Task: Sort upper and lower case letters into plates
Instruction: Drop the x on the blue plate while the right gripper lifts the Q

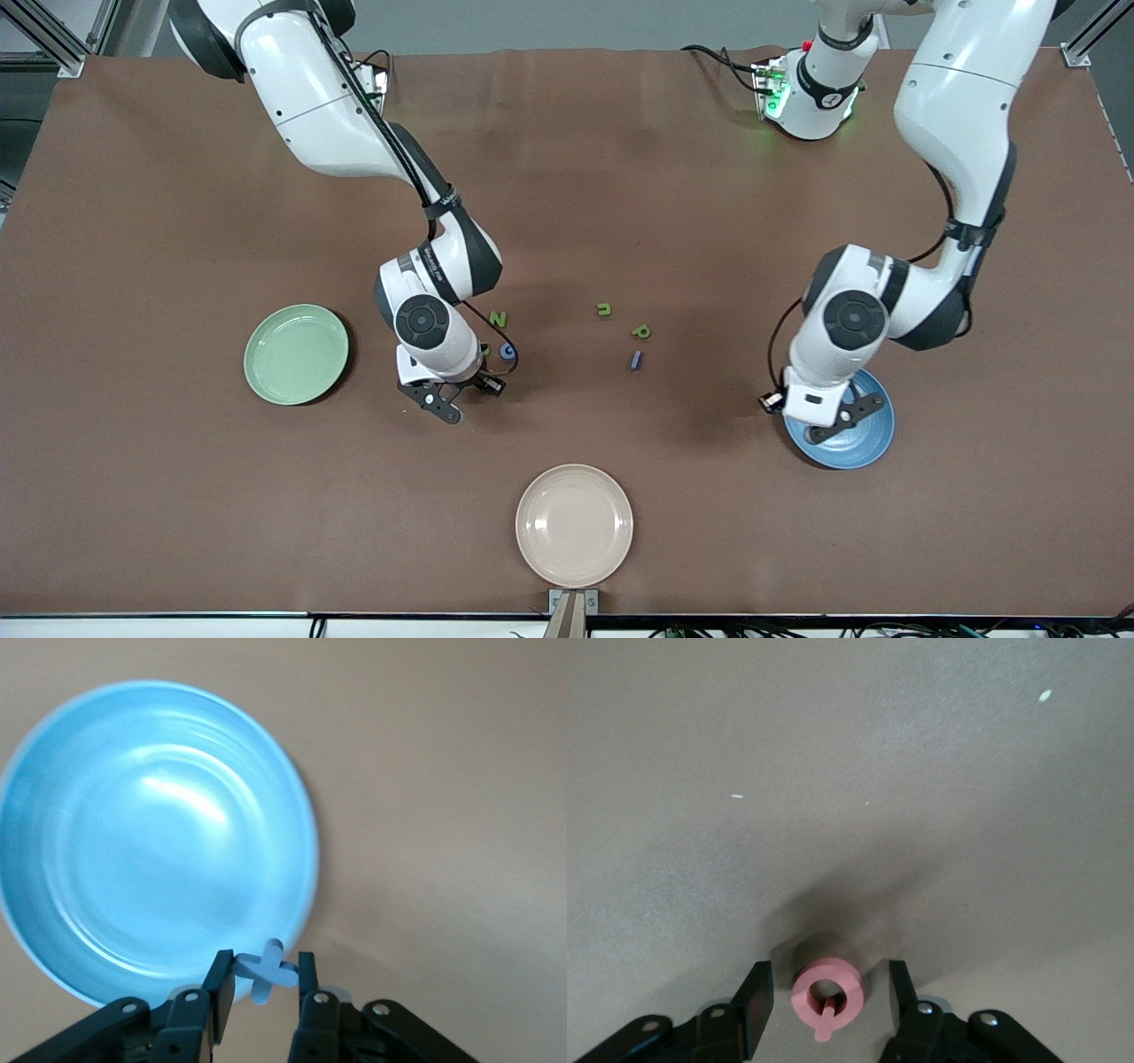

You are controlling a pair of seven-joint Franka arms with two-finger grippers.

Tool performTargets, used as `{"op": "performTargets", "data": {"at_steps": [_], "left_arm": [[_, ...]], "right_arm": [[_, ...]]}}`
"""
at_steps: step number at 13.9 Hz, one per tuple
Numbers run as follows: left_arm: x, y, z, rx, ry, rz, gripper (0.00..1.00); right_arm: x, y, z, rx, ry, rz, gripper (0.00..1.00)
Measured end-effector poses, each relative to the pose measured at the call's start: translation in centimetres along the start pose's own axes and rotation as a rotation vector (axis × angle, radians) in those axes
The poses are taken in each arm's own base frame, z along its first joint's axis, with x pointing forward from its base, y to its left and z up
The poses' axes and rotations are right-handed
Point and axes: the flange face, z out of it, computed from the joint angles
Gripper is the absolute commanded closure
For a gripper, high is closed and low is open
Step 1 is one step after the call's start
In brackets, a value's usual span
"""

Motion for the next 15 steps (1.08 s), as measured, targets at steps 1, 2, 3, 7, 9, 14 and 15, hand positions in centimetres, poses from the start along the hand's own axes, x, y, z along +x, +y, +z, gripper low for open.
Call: {"op": "performTargets", "data": {"at_steps": [1, 2, 3, 7, 9, 14, 15], "left_arm": [[0.6, -1.1, 0.4, 0.008, -0.008, -0.003, 0.88], [1.0, -2.0, 0.9, 0.015, -0.015, -0.003, 0.82], [1.4, -2.7, 1.2, 0.019, -0.02, -0.004, 0.72], [3.1, -5.2, 1.6, 0.024, -0.027, -0.009, 0.0], [2.9, -4.7, 1.1, 0.016, -0.026, -0.006, 0.0], [-4.4, 3.8, -3.3, -0.034, -0.07, -0.032, 0.0], [-6.3, 5.6, -3.8, -0.041, -0.073, -0.024, 0.0]], "right_arm": [[-0.1, -0.1, 0.0, 0.003, 0.002, 0.0, 0.47], [-0.2, -0.3, -0.1, 0.01, 0.006, 0.0, 0.57], [-0.2, -0.4, -0.2, 0.018, 0.011, -0.001, 0.68], [-0.1, -0.5, -0.4, 0.025, 0.015, -0.001, 0.98], [-0.1, -0.5, -0.4, 0.025, 0.015, -0.001, 1.0], [0.1, -0.4, -0.4, 0.023, 0.017, -0.004, 1.0], [0.5, -0.1, -0.5, 0.011, 0.015, -0.018, 1.0]]}}
